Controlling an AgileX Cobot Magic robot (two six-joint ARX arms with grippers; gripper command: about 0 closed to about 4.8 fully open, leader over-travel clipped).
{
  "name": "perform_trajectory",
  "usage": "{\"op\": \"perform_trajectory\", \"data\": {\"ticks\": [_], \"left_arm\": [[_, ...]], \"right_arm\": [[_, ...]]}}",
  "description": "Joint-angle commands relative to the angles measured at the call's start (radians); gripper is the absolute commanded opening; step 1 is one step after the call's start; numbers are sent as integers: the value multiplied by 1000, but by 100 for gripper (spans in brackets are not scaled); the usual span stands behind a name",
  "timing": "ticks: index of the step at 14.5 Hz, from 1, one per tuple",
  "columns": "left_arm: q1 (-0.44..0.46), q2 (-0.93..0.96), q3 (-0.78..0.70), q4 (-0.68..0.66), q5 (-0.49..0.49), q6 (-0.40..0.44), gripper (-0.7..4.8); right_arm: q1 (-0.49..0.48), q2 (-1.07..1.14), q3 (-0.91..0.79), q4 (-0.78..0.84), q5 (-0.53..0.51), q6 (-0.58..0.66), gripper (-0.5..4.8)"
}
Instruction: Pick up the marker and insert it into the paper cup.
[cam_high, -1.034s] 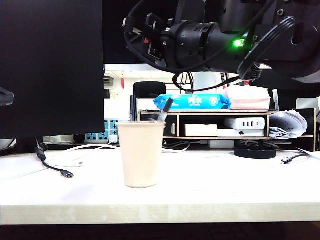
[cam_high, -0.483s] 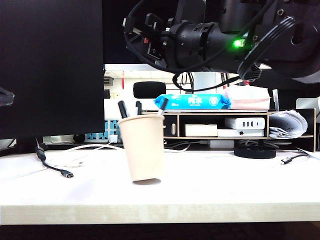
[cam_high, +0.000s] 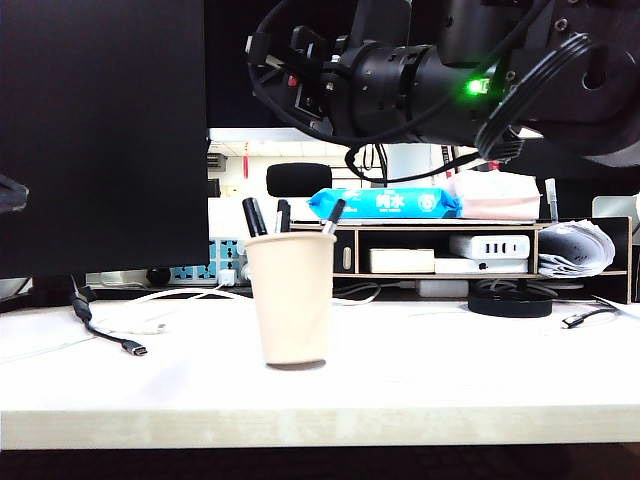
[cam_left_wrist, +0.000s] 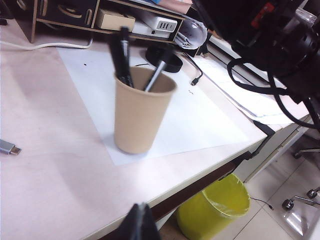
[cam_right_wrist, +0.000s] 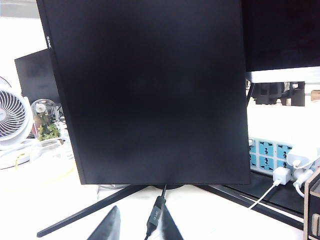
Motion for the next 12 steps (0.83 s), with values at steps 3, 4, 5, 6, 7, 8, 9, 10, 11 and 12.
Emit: {"op": "perform_trajectory", "data": {"ticks": [3,4,5,6,7,8,9,10,11,12], "left_arm": [[0,1,-1,-10,0,7,-5],[0,1,-1,-10,0,8,-4],[0,1,-1,-10,0,8,-4],[0,1,-1,-10,0,8,-5],[0,1,-1,-10,0,8,-4],[0,1,-1,-10,0,8,-5],[0,1,-1,-10,0,8,-5],[0,1,-1,-10,0,7,-5],[0,1,-1,-10,0,8,-5],[0,1,-1,-10,0,7,-5]], "right_arm": [[3,-2,3,21,0,2,107],[3,-2,3,21,0,2,107],[3,-2,3,22,0,2,107],[3,-2,3,22,0,2,107],[3,-2,3,21,0,2,107],[3,-3,3,22,-1,2,107],[3,-3,3,23,0,2,107],[3,-3,3,26,-1,2,102],[3,-9,0,34,-1,2,73],[3,-32,-14,34,-1,2,41]]}}
